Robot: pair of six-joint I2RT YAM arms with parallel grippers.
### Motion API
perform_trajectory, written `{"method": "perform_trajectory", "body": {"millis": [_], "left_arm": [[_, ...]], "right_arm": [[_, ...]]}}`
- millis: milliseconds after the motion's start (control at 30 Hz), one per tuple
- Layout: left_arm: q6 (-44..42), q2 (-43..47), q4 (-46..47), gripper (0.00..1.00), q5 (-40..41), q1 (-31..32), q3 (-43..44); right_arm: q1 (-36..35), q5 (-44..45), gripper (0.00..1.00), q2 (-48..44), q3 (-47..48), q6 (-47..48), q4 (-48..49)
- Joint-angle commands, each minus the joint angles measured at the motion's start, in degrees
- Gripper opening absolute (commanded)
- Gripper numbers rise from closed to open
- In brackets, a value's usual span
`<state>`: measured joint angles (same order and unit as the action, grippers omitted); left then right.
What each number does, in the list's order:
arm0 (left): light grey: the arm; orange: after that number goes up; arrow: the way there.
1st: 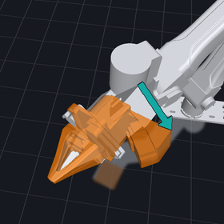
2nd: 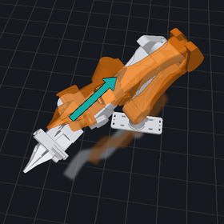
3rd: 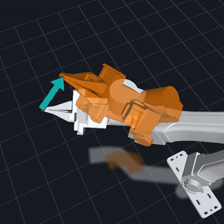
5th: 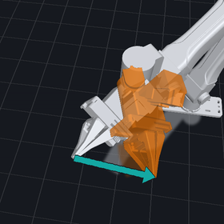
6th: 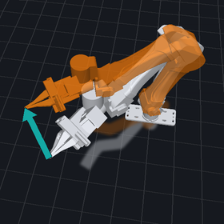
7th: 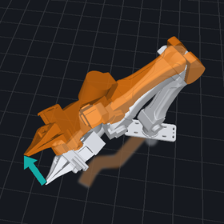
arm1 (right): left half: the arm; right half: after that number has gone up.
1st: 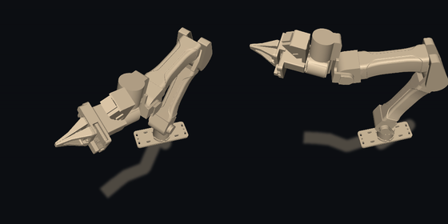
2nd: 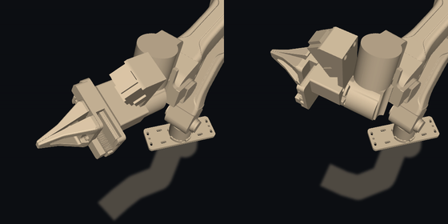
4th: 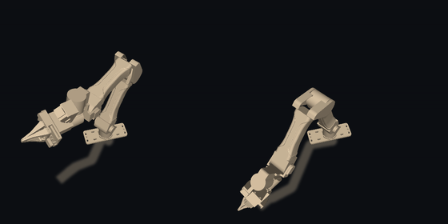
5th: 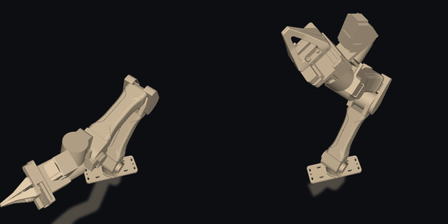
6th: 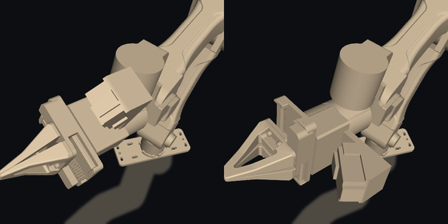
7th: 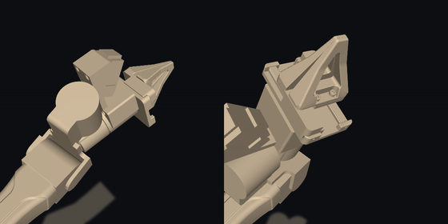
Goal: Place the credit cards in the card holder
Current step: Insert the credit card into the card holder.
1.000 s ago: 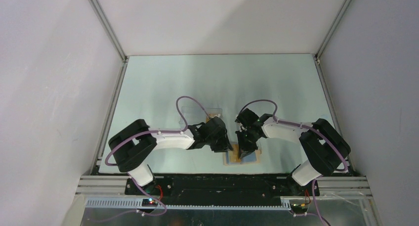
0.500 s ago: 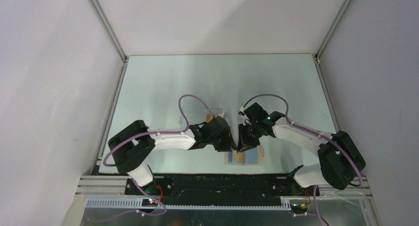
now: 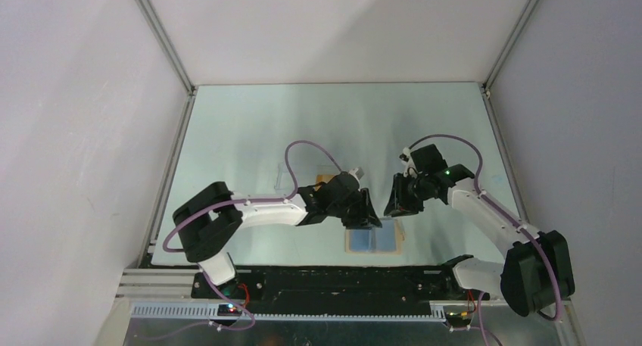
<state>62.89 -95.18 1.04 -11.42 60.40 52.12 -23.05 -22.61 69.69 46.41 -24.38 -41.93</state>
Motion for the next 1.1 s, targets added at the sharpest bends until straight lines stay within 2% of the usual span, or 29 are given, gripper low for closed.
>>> {"method": "perform_trajectory", "body": {"millis": [0, 300, 500, 633, 833, 1067], "left_arm": [[-0.9, -3.5, 3.0, 0.47, -4.2, 0.8, 3.4], [-0.2, -13.7, 5.3, 0.50, -11.1, 2.3, 11.0], [0.7, -16.8, 5.4, 0.52, -11.5, 2.5, 12.4], [-1.4, -13.3, 6.1, 0.55, -8.9, 2.3, 11.3], [-4.7, -2.1, 9.2, 0.62, -3.5, 0.2, 5.1], [-3.0, 13.3, 17.6, 0.66, -4.7, -8.9, -8.1]], "right_arm": [[2.5, -2.1, 0.32, -2.0, 1.7, 2.8, -2.4], [6.1, -3.2, 0.35, -3.9, 1.5, 4.0, -3.7], [7.7, -3.7, 0.37, -4.6, 0.8, 4.7, -4.3], [8.1, -4.1, 0.39, -5.1, 0.8, 4.6, -4.3], [7.8, -7.0, 0.45, -5.2, 0.7, 3.2, -1.7], [3.4, -8.0, 0.47, 0.2, 3.9, 0.3, 1.6]]}}
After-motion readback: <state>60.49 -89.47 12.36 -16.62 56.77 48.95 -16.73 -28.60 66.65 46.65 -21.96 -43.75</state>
